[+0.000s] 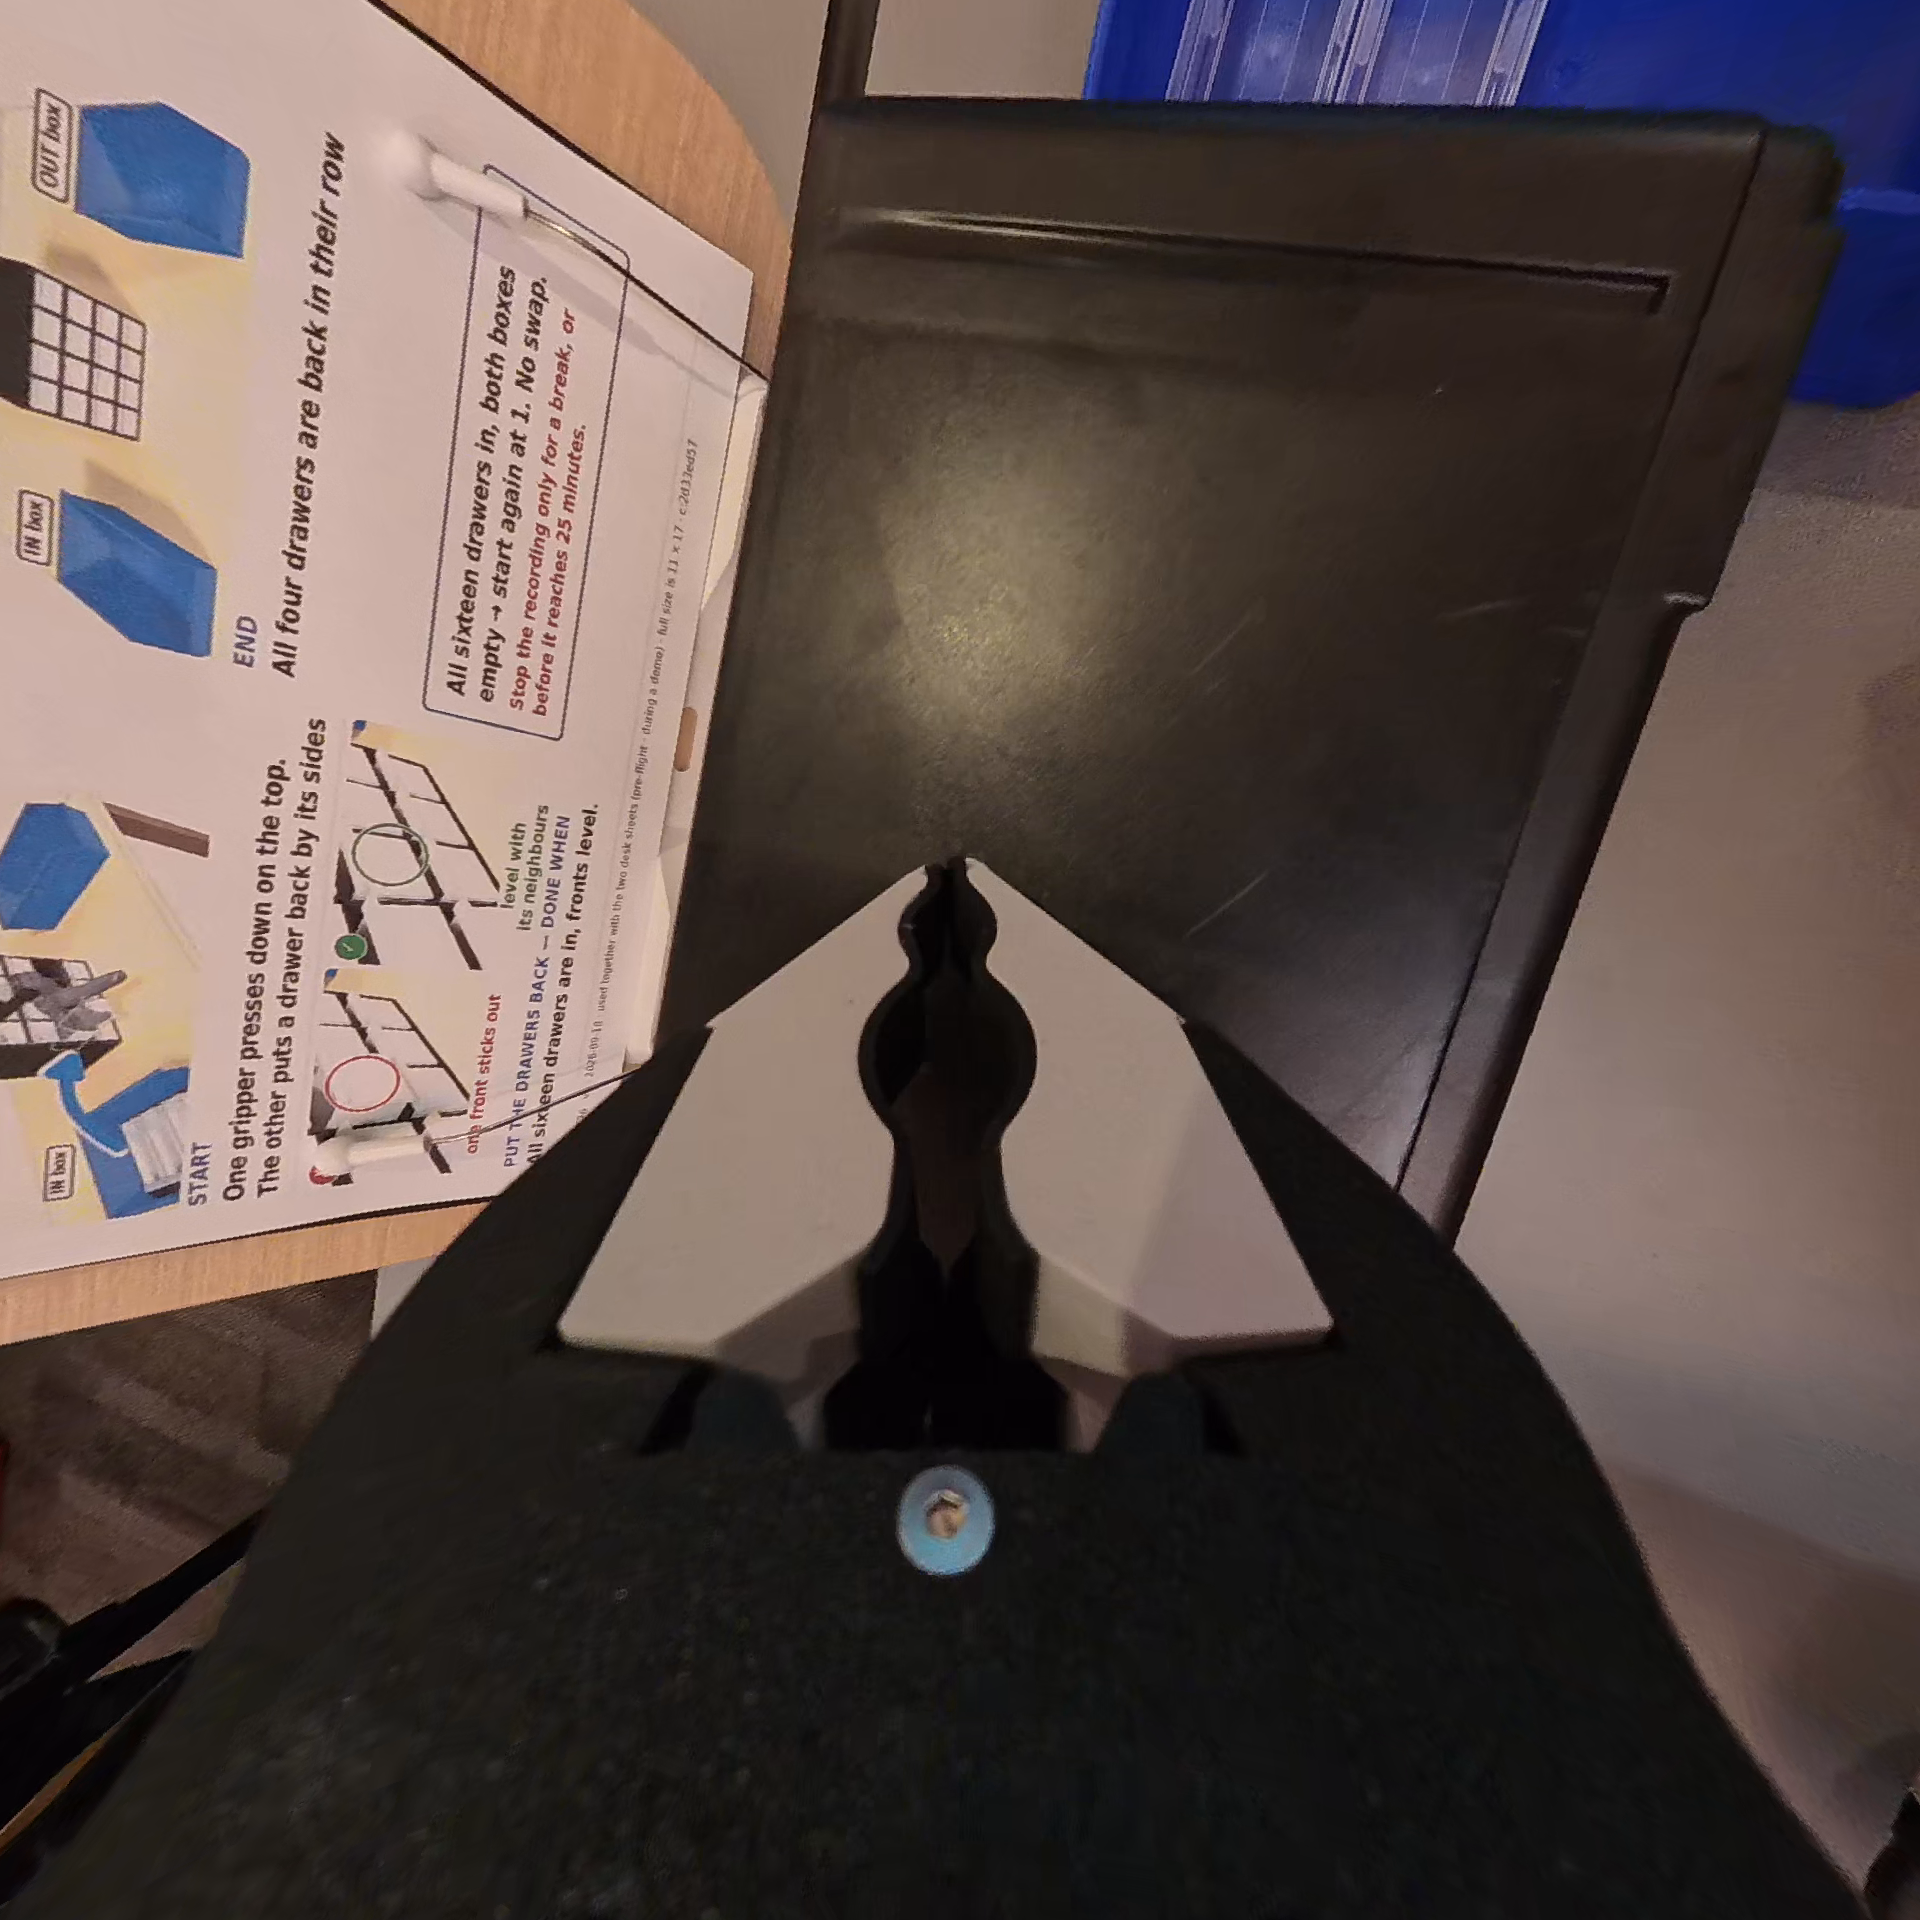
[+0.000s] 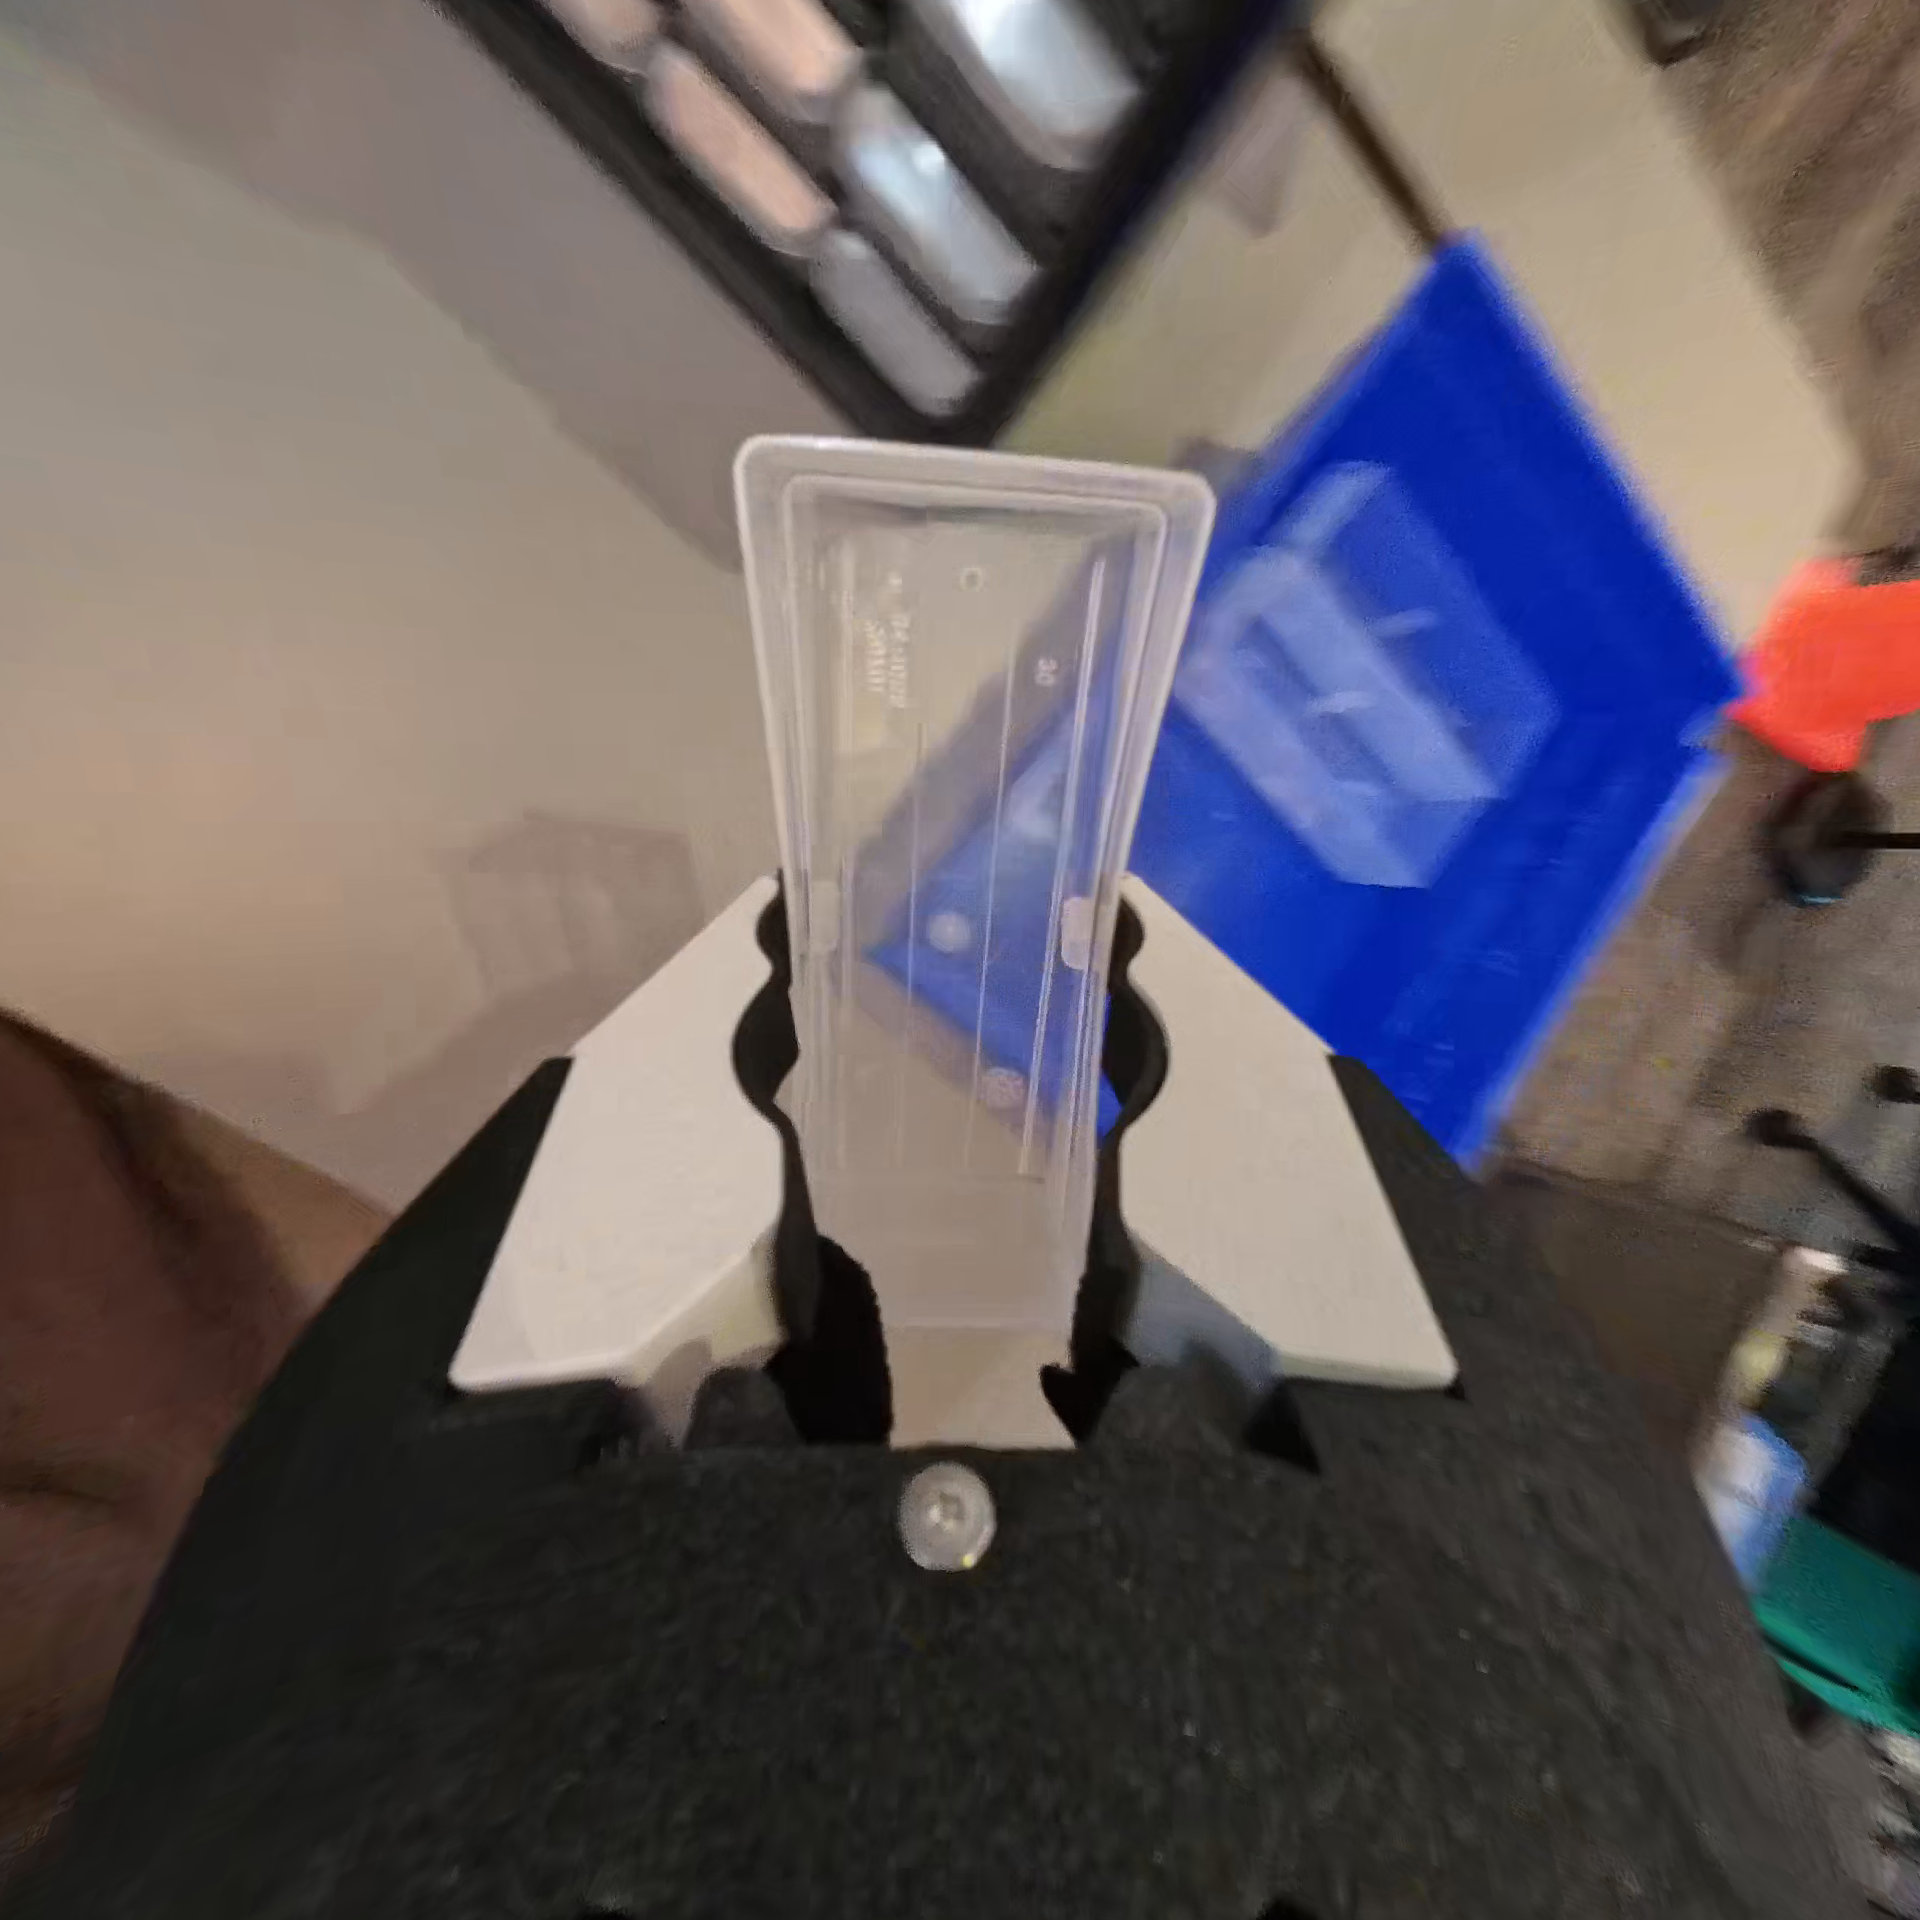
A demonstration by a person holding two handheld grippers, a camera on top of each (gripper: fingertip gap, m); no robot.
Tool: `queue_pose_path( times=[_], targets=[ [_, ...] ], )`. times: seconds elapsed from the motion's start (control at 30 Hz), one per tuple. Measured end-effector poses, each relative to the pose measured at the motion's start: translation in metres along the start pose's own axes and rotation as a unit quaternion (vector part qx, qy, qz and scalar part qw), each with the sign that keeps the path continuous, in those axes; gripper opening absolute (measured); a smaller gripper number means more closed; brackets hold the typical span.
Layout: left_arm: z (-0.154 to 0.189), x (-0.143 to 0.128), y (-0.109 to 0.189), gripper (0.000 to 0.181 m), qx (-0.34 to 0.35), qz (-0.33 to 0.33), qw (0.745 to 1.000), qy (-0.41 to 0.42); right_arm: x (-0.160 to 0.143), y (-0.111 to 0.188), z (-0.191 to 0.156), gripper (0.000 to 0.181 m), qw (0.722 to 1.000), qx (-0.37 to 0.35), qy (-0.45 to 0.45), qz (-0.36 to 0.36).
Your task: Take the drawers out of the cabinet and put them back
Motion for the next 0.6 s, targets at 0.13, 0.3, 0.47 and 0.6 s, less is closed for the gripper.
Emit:
queue_pose_path(
  times=[0.13, 0.3, 0.47, 0.6],
  targets=[
    [0.000, 0.000, 0.000, 0.000, -0.002, 0.000, 1.000, 0.003, -0.020, -0.018, 0.083, 0.058, 0.988, -0.085, 0.122, -0.037],
    [0.000, 0.000, 0.000, 0.000, 0.007, -0.003, 1.000, 0.000, -0.038, -0.100, 0.101, 0.060, 0.969, -0.017, 0.225, -0.096],
    [0.000, -0.001, 0.000, 0.000, 0.001, 0.005, 1.000, 0.011, -0.037, -0.156, 0.105, 0.061, 0.948, -0.018, 0.292, -0.127],
    [0.000, 0.000, 0.000, 0.000, 0.001, -0.003, 1.000, 0.012, -0.039, -0.179, 0.110, 0.061, 0.918, -0.034, 0.364, -0.152]
  ],
)
Point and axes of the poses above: each gripper's, where its closed fingertips meet, y back along the fingers, x out of its top, z = x × y across the jaws, the point moved 3 cm from there along y, back along the fingers, and after that the axes turned 9 degrees about -z, right-handed, at the moved point
